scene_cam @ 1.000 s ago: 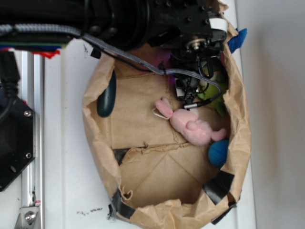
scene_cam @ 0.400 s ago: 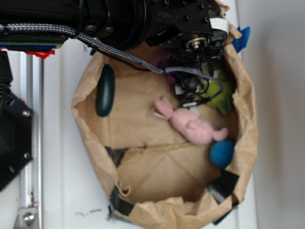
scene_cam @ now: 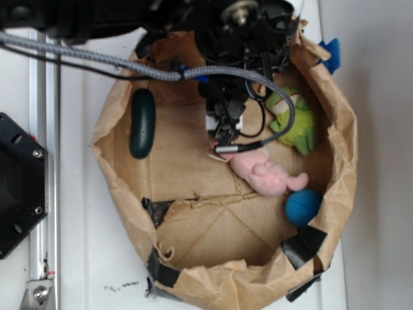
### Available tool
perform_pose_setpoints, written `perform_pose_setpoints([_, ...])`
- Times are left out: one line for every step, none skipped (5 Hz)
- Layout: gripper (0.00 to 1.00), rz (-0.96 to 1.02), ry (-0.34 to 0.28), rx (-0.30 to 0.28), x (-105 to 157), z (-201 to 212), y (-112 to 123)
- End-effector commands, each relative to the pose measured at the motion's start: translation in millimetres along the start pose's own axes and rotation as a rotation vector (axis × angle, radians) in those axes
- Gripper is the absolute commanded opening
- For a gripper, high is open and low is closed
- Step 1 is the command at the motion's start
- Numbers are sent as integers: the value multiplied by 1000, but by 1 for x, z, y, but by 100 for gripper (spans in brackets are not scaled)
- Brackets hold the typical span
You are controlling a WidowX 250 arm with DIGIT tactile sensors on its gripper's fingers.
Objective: Grab the rock.
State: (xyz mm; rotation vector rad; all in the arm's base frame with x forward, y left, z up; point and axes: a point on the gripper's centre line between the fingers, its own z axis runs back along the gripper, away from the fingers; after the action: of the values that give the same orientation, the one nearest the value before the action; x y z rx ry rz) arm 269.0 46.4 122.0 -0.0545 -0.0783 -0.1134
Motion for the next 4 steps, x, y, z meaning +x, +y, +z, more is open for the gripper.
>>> perform_pose_setpoints([0,-33,-32,-91,-2,58,-28])
perform_pose_setpoints([0,-50,-23,-63,-1,59,-42])
perform_pose_setpoints([0,-50,-20,-67,-2,57,-43])
perform_pose_setpoints([0,-52,-25,-43,-1,54,-43])
